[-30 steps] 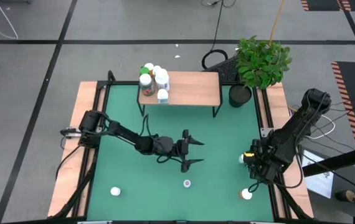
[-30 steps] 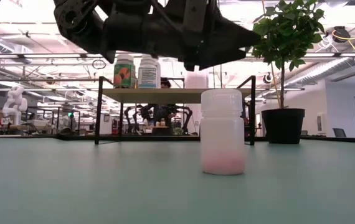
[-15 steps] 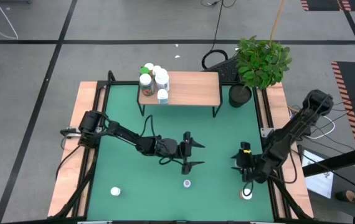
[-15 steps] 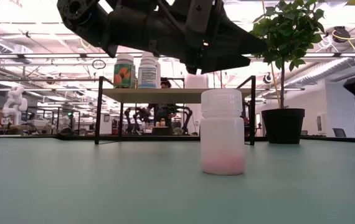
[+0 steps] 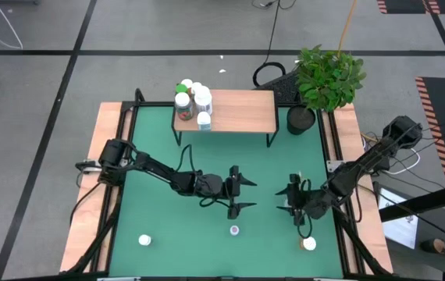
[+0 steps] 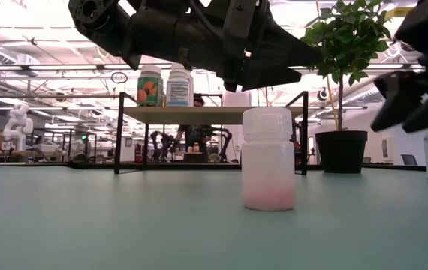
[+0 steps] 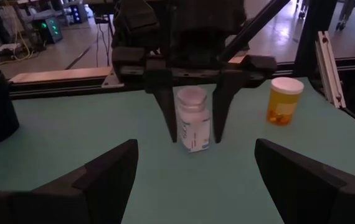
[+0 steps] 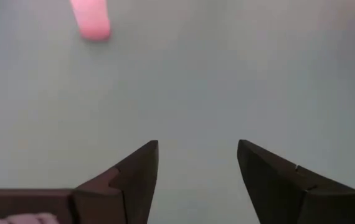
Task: Pick and place medicine bottles onto shelf by color
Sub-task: Put the blue bottle on the shelf
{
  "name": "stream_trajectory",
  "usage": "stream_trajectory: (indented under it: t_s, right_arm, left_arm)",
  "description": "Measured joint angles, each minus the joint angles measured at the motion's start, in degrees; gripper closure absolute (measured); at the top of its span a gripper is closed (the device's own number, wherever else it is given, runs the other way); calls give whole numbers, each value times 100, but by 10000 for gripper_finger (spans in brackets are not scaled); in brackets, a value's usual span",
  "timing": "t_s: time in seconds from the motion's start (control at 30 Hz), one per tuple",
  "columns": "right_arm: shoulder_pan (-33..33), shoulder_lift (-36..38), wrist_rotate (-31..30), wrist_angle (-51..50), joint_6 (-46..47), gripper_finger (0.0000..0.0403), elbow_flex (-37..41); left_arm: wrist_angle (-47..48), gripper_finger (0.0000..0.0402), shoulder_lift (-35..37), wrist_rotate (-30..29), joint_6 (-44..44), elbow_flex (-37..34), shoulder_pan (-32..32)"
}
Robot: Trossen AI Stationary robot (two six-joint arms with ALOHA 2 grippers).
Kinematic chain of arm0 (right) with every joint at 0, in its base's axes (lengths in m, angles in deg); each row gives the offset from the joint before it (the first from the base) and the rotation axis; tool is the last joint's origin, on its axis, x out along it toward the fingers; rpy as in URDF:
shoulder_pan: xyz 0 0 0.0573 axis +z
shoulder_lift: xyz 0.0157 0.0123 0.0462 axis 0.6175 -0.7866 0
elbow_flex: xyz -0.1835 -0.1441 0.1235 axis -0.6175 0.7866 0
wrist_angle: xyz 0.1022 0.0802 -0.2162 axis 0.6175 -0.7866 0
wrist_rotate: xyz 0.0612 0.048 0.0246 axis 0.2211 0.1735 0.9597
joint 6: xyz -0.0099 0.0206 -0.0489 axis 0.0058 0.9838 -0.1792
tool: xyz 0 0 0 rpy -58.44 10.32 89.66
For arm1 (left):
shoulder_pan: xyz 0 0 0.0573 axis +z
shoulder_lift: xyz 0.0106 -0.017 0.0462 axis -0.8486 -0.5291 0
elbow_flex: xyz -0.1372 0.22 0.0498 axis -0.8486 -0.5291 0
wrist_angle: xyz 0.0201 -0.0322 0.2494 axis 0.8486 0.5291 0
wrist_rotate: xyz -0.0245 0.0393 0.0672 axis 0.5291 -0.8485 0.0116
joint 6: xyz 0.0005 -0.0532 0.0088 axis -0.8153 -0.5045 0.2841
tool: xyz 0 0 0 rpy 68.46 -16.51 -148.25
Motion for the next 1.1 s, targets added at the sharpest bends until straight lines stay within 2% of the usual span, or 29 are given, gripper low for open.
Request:
stream_trajectory:
  t_s: [0.3,0.43,0.6,0.77,1.1]
  right_arm:
    - [-21,455,-77,1008,-1083,117,-1]
    - [-17,1017,-604,933,-1097,93,-2]
    - [113,1841,-704,842,-1249,90,2]
    - [307,2494,-706,890,-1562,90,2]
    - [337,2687,-706,929,-1800,90,1]
  left_arm:
    - [3,78,-101,-10,-48,233,15]
    - [161,78,-699,17,172,1037,17]
    - [662,78,-1521,-58,454,2325,18]
    - [845,78,-2019,-9,467,3243,46]
    - [977,78,-2938,148,241,4493,172]
